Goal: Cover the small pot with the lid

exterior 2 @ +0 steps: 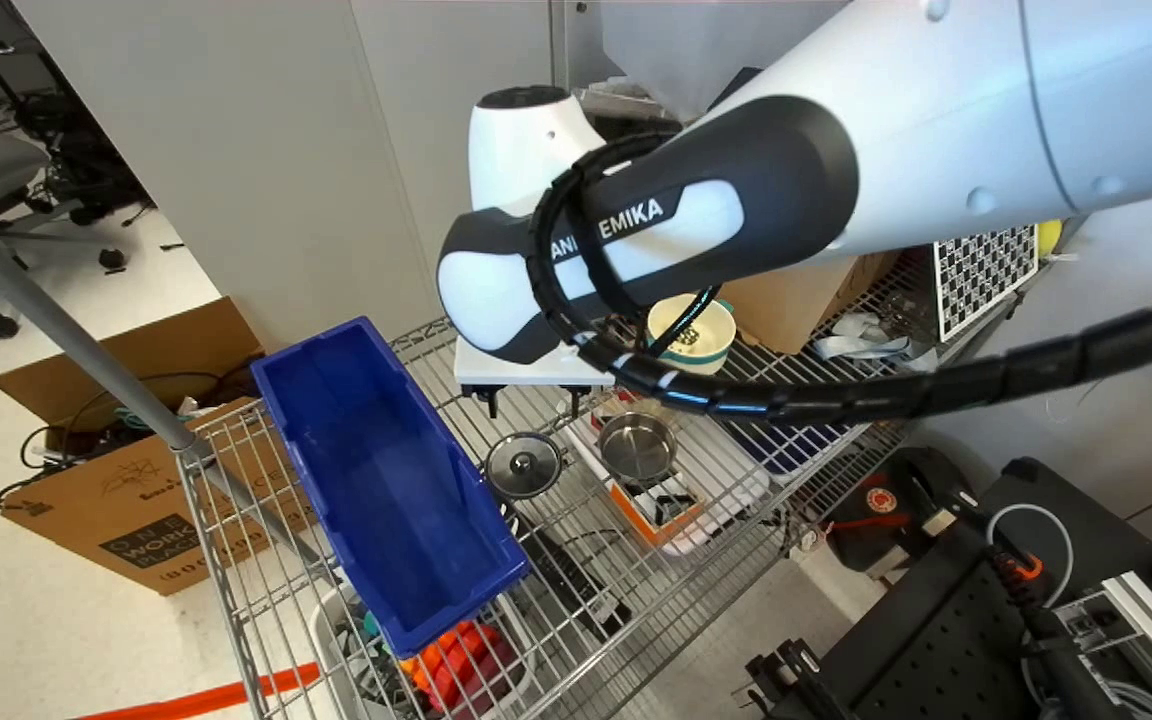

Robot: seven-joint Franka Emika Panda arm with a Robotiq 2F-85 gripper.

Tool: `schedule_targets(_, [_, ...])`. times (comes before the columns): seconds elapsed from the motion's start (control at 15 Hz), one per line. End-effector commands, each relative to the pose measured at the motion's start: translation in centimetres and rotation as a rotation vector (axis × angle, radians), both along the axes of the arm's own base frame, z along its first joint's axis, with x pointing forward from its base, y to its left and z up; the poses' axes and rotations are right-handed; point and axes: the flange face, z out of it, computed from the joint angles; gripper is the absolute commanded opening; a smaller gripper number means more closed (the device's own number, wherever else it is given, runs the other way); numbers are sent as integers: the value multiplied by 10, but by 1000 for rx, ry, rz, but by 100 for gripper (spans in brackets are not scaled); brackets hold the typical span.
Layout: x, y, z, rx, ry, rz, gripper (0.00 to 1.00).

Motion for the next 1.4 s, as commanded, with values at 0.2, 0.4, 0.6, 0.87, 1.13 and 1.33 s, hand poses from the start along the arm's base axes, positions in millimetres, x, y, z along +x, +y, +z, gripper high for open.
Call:
schedule_targets(0.2, [10, 12, -30, -9, 21, -18, 100])
schedule_targets(0.4, [7, 19, -40, -11, 31, -4, 100])
schedule_targets(0.6, [5, 25, -48, -15, 35, 6, 100])
schedule_targets(0.87, [3, 28, -57, -25, 40, 14, 100])
schedule_targets(1.13, [2, 29, -65, -39, 44, 16, 100])
schedule_targets(1.33, [0, 29, -71, -50, 54, 15, 74])
